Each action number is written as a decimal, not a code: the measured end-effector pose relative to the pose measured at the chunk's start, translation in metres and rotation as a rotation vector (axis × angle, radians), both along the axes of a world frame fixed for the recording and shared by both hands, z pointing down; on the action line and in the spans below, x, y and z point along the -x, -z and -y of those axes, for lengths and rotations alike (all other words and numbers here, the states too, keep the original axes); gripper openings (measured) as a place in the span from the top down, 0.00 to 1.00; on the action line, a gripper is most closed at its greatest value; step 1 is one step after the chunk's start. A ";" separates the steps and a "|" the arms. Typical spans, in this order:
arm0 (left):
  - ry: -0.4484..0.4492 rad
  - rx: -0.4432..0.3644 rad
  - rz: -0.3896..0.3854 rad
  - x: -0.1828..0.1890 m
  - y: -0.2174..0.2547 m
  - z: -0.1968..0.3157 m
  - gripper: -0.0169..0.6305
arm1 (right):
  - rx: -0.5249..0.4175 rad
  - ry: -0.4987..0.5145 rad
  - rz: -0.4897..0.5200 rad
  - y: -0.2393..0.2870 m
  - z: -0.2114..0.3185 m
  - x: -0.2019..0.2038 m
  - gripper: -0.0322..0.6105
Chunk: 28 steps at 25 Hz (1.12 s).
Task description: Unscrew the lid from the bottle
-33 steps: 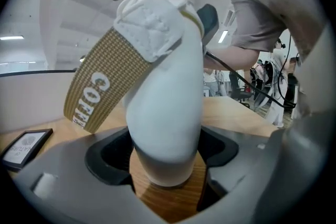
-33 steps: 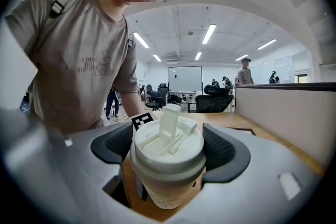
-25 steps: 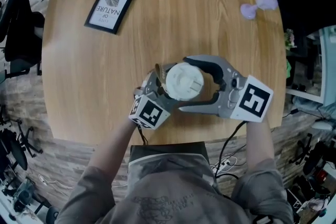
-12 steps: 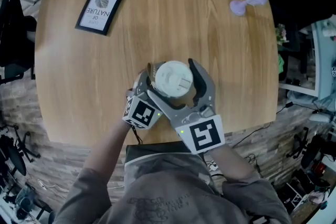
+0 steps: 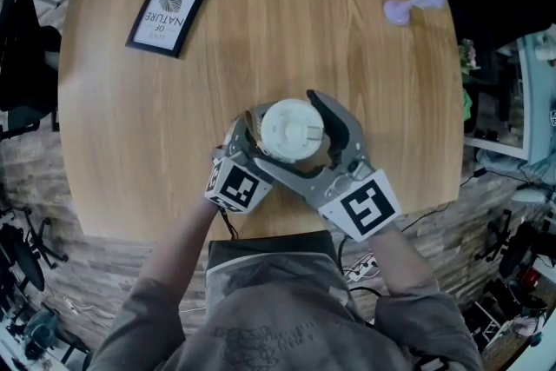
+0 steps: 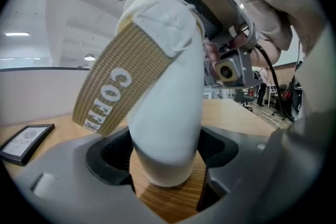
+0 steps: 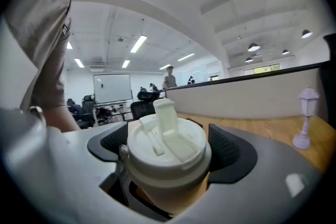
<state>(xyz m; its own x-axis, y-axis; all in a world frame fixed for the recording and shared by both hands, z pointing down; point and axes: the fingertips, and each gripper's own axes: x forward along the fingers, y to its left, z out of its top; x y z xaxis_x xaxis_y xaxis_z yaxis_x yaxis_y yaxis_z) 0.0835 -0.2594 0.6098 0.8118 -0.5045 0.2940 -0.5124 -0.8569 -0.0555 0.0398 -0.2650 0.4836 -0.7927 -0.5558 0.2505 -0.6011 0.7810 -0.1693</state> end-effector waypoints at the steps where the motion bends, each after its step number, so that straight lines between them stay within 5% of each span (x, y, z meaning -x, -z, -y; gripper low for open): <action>1: -0.007 0.001 0.000 0.000 0.000 0.000 0.41 | -0.001 0.063 0.001 0.000 -0.001 0.001 0.20; 9: -0.027 -0.001 0.008 -0.001 0.000 -0.002 0.41 | -0.173 0.638 -0.085 -0.001 -0.025 0.003 0.20; 13: -0.031 -0.004 0.012 -0.001 0.000 -0.003 0.41 | -0.138 0.796 -0.083 0.001 -0.029 0.004 0.20; 16: -0.032 -0.004 0.012 -0.001 0.000 -0.003 0.41 | -0.067 0.816 -0.064 0.002 -0.028 0.004 0.20; 22: -0.028 -0.005 0.016 -0.001 -0.001 -0.002 0.41 | -0.020 0.606 -0.088 0.000 -0.019 -0.001 0.20; 28: -0.019 0.004 0.014 -0.001 -0.002 -0.003 0.41 | 0.047 -0.003 0.079 0.012 -0.002 -0.012 0.17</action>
<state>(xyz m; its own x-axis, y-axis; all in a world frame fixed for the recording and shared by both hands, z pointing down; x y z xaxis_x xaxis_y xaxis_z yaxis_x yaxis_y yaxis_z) 0.0847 -0.2568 0.6119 0.8168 -0.4881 0.3075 -0.4957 -0.8665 -0.0588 0.0517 -0.2631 0.4719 -0.8095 -0.5472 0.2129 -0.5866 0.7695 -0.2524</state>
